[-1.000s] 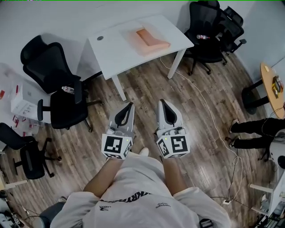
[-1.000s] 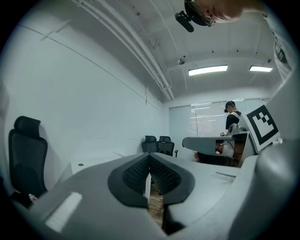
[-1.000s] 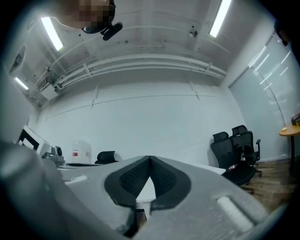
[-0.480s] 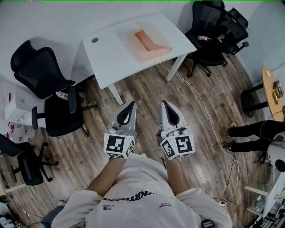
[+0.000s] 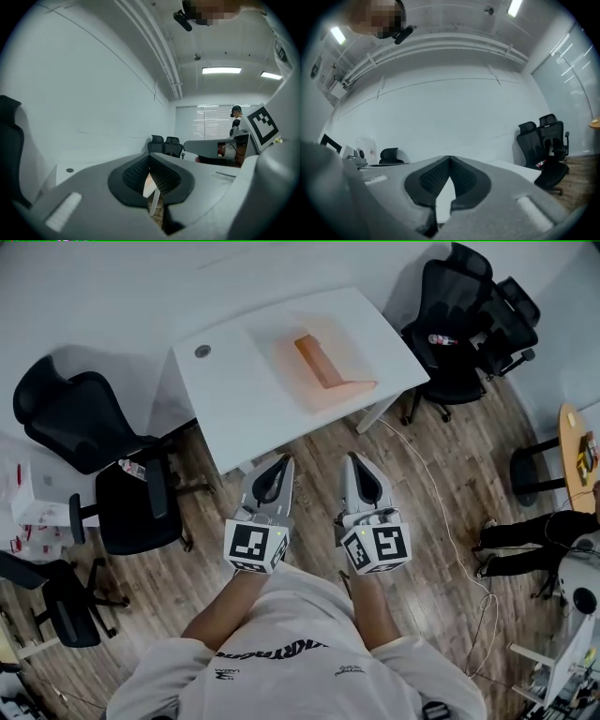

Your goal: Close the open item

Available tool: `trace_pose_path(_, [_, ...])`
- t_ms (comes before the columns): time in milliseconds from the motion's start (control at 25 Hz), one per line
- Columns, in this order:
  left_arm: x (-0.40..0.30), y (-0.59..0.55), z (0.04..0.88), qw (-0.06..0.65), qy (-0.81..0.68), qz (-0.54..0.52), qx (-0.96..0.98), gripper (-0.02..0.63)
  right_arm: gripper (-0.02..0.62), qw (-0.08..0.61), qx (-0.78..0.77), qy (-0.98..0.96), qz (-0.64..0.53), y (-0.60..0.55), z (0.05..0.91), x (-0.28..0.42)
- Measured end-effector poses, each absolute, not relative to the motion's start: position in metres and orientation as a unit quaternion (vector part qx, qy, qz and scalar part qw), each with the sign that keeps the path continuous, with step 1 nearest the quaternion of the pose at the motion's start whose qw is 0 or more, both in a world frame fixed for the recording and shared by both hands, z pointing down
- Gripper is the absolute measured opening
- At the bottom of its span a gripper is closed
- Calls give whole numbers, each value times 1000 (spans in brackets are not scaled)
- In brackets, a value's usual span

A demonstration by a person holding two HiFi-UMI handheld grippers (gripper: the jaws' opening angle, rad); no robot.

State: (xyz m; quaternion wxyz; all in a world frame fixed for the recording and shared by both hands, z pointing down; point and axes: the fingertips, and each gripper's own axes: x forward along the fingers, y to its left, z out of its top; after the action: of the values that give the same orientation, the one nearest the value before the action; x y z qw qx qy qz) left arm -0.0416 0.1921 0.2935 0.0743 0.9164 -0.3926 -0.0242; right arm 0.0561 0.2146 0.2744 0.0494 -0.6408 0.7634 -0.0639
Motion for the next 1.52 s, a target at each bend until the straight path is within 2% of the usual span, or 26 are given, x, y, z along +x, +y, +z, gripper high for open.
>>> trace_pose_path(600, [-40, 9, 303, 105, -373, -11, 922, -2, -3, 21, -666, 741, -83, 34, 276, 70])
trace_pose_path(1120, [-34, -51, 338, 155, -376, 2, 914, -2, -3, -15, -668, 736, -109, -36, 302, 89])
trace_pose_path(1520, [-17, -86, 395, 172, -421, 54, 889, -2, -3, -45, -632, 758, -152, -86, 346, 124])
